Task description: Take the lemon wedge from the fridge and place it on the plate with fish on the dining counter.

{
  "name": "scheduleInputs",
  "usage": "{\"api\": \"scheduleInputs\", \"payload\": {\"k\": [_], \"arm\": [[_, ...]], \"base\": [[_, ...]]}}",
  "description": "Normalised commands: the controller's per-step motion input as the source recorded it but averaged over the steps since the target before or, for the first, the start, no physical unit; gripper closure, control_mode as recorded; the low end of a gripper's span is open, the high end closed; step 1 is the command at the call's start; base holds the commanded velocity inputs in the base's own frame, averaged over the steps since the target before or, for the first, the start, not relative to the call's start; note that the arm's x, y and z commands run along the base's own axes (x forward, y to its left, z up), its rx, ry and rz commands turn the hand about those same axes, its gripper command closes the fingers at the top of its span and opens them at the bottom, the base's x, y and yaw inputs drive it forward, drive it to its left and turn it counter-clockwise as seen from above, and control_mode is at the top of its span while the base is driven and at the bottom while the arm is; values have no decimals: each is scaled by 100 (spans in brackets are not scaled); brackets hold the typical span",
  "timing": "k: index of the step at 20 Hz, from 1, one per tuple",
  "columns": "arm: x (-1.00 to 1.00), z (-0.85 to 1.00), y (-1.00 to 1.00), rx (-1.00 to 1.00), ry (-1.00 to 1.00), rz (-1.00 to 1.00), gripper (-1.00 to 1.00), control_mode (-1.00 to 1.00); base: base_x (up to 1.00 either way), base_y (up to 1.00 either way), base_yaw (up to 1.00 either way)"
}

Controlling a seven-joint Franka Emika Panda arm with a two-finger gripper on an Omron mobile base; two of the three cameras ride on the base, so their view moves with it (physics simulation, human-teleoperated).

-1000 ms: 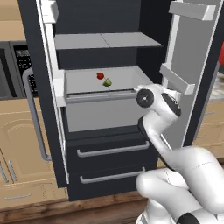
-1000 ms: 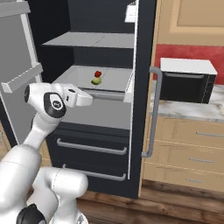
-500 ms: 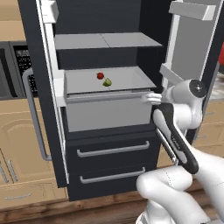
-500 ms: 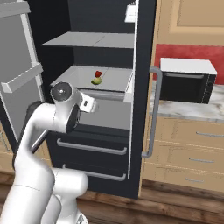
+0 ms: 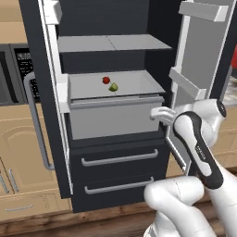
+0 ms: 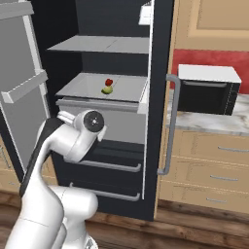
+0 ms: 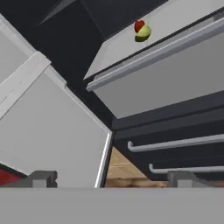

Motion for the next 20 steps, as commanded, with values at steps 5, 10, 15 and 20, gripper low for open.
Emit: {"api": "scheduleInputs", "payload": {"k": [5,10,15,20], "arm": [[-1,20,17,-3,68,-6,-100,-100],[2,-4,23,-23,21,-4,-100,-100],[2,-4,3,-16,17,-5,-100,-100],[-56,-7,-47,-32,-45,0,-100,-100]], "base": [[0,0,0],[0,0,0],[0,0,0],[0,0,0]]}}
